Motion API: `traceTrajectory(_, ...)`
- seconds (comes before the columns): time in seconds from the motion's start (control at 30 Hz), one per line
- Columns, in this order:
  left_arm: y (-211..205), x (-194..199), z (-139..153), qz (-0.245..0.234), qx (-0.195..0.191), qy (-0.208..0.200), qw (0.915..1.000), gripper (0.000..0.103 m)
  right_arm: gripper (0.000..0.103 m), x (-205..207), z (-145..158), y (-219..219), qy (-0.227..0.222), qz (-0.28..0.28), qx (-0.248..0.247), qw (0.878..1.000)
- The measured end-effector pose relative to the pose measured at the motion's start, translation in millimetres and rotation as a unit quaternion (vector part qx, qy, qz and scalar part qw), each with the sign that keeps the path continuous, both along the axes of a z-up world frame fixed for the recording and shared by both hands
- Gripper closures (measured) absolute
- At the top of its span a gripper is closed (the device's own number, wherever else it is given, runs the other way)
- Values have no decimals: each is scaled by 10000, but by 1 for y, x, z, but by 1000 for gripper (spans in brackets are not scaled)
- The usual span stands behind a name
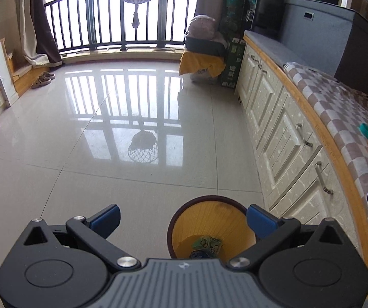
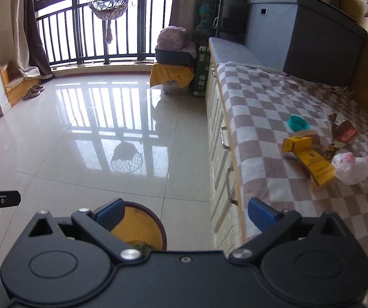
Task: Collect trash
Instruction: 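Move both tools back toward the remaining trash on the bench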
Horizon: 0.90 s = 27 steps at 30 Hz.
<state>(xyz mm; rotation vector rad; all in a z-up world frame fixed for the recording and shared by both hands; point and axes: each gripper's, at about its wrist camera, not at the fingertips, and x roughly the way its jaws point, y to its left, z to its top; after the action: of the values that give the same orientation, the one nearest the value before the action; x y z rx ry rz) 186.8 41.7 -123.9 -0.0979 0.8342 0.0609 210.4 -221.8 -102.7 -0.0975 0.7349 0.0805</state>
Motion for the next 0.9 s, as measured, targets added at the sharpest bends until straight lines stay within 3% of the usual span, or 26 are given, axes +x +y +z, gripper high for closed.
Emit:
traceTrajectory(0.5,-96,-6,45,-887,-126,-718,9934,0,0,-57,47,-91,-623,-810,-133,9947)
traceTrajectory(0.9,-200,-11,54,-1905,-33,-1076,9758,0,0,-87,52,-167,-823,-1483,-27,9855)
